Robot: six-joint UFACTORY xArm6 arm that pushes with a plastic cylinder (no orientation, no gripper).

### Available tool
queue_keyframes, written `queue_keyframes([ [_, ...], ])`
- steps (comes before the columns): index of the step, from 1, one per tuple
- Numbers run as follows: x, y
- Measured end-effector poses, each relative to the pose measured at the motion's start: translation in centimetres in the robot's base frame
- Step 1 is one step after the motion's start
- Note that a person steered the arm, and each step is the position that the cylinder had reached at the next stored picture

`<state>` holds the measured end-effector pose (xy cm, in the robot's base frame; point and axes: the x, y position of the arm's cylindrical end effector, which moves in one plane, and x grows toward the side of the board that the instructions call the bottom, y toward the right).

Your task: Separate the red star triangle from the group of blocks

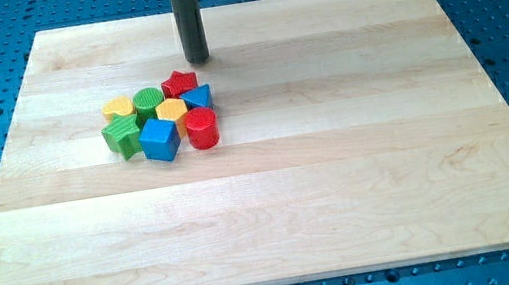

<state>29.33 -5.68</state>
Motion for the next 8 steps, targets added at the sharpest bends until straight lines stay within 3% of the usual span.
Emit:
queue_keyframes([
  [8, 1.0, -0.2],
])
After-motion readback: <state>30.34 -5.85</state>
